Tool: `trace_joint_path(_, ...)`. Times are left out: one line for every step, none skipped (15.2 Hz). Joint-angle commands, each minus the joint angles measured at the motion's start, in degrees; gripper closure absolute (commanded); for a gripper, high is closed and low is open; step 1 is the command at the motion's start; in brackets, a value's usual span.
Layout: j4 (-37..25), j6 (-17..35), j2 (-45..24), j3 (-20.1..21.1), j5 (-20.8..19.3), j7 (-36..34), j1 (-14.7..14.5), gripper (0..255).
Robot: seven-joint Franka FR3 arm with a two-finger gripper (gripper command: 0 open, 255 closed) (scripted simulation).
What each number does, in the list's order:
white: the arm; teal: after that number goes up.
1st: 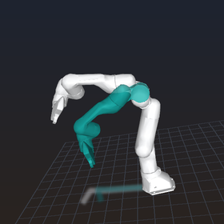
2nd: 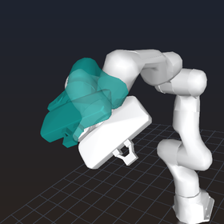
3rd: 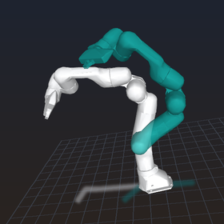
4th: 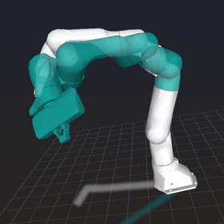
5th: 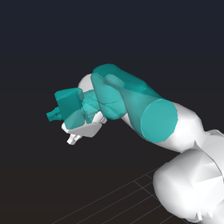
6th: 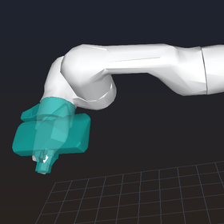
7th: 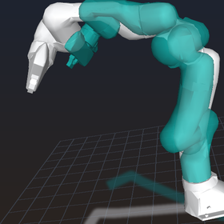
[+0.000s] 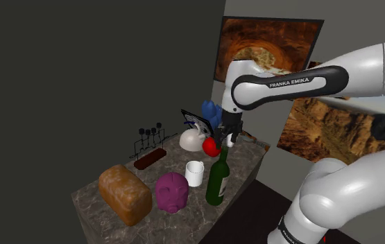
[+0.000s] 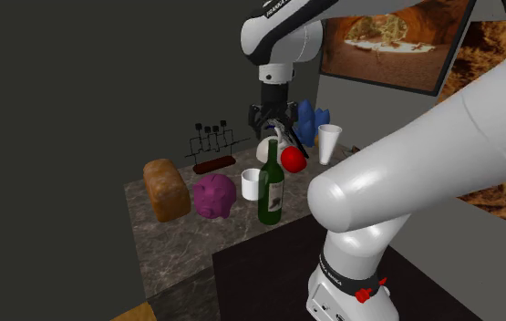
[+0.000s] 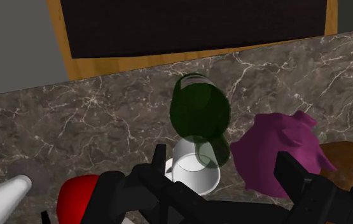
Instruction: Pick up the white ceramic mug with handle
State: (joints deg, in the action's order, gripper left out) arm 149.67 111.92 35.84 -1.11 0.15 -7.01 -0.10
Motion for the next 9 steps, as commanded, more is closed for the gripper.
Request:
trace_joint_path(1.3, 5.8, -3.5, 0.3, 0.0, -0.2, -0.2, 0)
trace_joint_path(1.7, 8.4, -5.4, 0.5, 0.0, -0.4, -0.3, 0)
trace_joint_path(2.0, 11.0, -7.3, 0.7, 0.0, -0.6, -0.4, 0)
trace_joint_path(2.2, 13.6, -9.3, 0.9, 0.0, -0.8, -0.5, 0)
trace_joint_path(2.3, 16.2, -11.4, 1.1, -0.1, -1.0, -0.6, 0)
trace_joint_path(2.3, 18.7, -13.6, 1.3, -0.2, -1.2, -0.6, 0)
trace_joint_path(2.2, 21.3, -15.9, 1.5, -0.3, -1.4, -0.7, 0)
trace_joint_path(1.9, 23.7, -18.2, 1.7, -0.4, -1.7, -0.7, 0)
trace_joint_path(1.6, 26.1, -20.6, 1.9, -0.6, -2.0, -0.8, 0)
